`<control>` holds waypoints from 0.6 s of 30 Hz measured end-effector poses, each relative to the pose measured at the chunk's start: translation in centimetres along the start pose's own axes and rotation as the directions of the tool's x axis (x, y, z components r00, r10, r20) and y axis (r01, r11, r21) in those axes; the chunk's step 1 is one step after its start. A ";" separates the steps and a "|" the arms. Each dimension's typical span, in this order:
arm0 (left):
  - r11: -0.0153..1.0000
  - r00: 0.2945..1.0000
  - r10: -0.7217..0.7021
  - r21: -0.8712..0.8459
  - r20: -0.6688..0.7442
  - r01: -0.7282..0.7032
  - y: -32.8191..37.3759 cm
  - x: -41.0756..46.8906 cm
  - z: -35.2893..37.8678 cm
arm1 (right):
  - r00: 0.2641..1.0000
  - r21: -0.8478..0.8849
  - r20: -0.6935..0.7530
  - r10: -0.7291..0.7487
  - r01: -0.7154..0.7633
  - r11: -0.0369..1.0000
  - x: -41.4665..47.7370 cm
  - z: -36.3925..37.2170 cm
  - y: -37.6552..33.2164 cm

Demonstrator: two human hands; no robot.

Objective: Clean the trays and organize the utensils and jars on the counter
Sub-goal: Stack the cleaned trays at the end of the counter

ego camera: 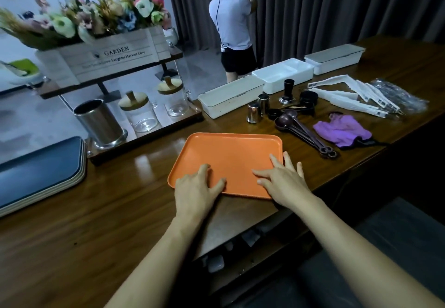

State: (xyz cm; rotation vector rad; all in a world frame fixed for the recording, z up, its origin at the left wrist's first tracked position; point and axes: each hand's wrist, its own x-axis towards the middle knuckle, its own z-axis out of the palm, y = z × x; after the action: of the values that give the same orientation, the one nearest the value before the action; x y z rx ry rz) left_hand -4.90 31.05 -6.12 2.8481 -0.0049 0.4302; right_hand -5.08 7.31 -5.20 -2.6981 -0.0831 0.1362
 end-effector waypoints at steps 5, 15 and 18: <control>0.990 0.989 -0.133 0.048 0.069 0.130 1.4 -2.4 -1.0 | 0.996 0.025 -0.085 0.037 -0.035 0.999 2.1 2.0 -2.5; 0.869 0.875 -0.482 0.106 -0.045 0.484 -2.1 -4.5 -1.5 | 0.974 -0.014 0.037 -0.226 0.226 0.974 5.8 0.8 -2.3; 0.821 0.819 -0.571 0.026 0.053 0.571 -2.5 -4.5 -1.5 | 0.984 0.029 0.029 -0.178 0.177 0.984 5.8 0.9 -2.2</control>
State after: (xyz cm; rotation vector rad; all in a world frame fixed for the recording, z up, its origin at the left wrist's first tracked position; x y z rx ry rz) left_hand -9.53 33.68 -6.63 2.6806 0.8230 0.2101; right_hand 0.48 10.17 -5.53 -2.6469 -0.3288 0.1250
